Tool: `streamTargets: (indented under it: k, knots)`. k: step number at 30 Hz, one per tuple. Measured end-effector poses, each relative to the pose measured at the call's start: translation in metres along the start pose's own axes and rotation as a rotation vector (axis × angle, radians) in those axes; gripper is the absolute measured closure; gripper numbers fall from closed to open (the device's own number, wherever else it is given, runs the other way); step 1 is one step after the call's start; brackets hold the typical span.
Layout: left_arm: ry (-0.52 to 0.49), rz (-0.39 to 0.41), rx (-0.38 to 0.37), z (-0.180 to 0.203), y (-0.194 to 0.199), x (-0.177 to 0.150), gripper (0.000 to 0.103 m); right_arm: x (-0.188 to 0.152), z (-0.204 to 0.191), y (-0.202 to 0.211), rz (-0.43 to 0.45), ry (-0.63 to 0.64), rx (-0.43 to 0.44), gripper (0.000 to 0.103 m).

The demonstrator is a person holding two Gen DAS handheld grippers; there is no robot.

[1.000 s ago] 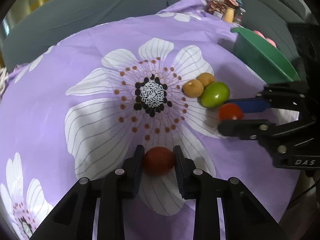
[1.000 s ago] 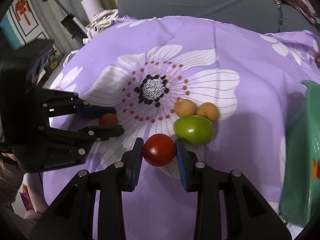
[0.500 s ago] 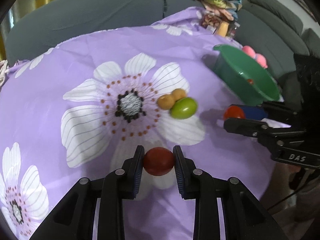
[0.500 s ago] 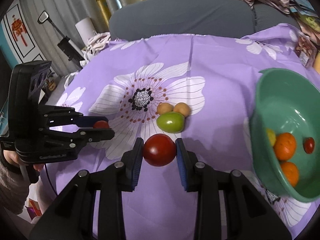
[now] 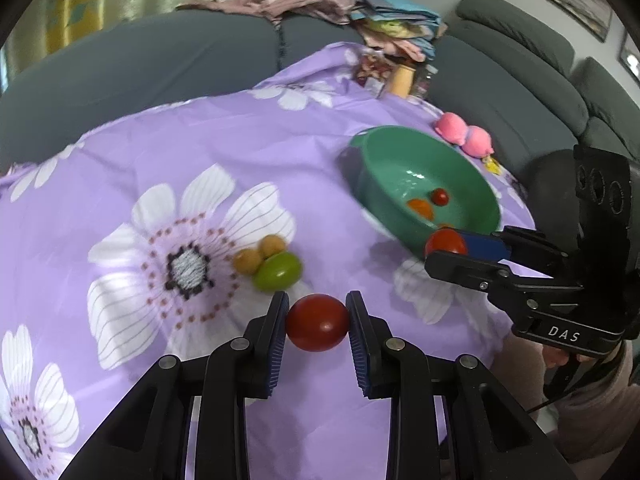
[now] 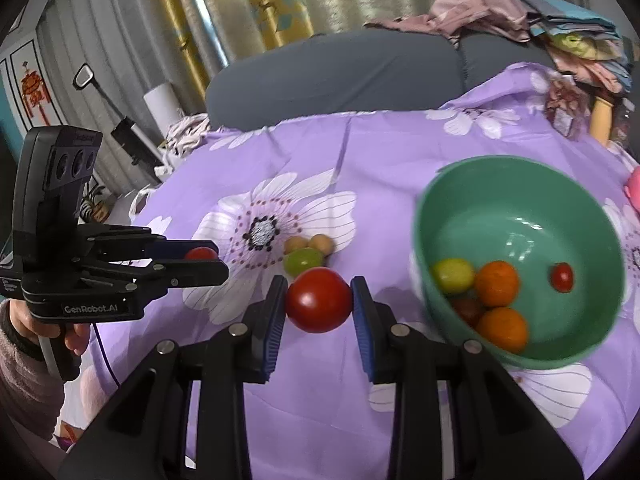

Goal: Organize fruits
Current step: 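Carry the held tomatoes over the green bowl, then open both grippers to drop the tomatoes into the green bowl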

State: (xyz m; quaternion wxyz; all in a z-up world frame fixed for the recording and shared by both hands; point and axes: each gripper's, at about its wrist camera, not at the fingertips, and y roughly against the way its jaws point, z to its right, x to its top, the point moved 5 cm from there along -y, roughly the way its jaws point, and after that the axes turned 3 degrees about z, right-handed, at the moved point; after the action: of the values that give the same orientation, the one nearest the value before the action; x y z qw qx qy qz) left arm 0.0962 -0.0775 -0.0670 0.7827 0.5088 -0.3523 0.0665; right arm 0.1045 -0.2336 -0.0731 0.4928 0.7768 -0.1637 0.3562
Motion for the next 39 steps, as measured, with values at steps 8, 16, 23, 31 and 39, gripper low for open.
streamTargets:
  k: [8,16,23,31,39]
  knots:
    - [-0.05,0.017,-0.035,0.031,-0.005,0.025,0.073,0.005,0.027,0.025,0.072,-0.046,-0.038,0.07]
    - [-0.097,0.029,-0.092,0.061,-0.021,0.054,0.073,0.007,0.061,0.042,0.123,-0.104,-0.081,0.07]
    - [-0.14,0.014,-0.134,0.093,-0.047,0.075,0.073,0.003,0.092,0.054,0.148,-0.153,-0.119,0.07]
    - [-0.176,-0.028,-0.152,0.117,-0.076,0.083,0.073,-0.002,0.115,0.053,0.146,-0.188,-0.145,0.07]
    - [-0.196,-0.077,-0.139,0.125,-0.096,0.078,0.073,-0.007,0.13,0.053,0.137,-0.204,-0.191,0.07]
